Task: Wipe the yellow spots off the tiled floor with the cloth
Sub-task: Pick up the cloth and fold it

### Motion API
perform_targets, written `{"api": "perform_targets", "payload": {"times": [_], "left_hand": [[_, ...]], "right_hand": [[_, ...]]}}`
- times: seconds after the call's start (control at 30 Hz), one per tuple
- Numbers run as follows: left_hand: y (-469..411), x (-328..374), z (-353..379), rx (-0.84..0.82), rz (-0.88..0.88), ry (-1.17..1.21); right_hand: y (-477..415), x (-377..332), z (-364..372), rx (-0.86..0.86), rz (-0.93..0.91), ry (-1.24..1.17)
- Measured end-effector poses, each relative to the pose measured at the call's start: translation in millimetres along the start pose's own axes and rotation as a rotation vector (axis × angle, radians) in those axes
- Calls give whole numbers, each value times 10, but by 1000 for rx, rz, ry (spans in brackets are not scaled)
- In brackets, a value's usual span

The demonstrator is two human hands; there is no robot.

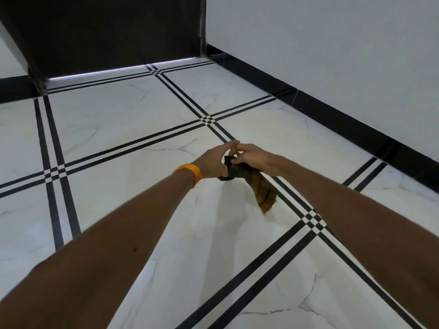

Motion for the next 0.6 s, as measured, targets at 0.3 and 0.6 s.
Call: {"api": "perform_targets", "payload": {"times": [0.3, 0.6], "left_hand": [[192, -194, -90, -33, -166, 419], [227, -24, -284, 110, -203, 526]], "right_hand": [[441, -455, -366, 18, -202, -217], [380, -221, -240, -94, 75, 428]]}}
Point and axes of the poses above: each hand's wrist, its own y-axis away from the middle knuckle, its own z-axis out of the palm, x = y × z, the point moved 4 cm from there along -y, towards the middle knuckle, and after that the axes turned 14 degrees about z, right-handed, at the moved point
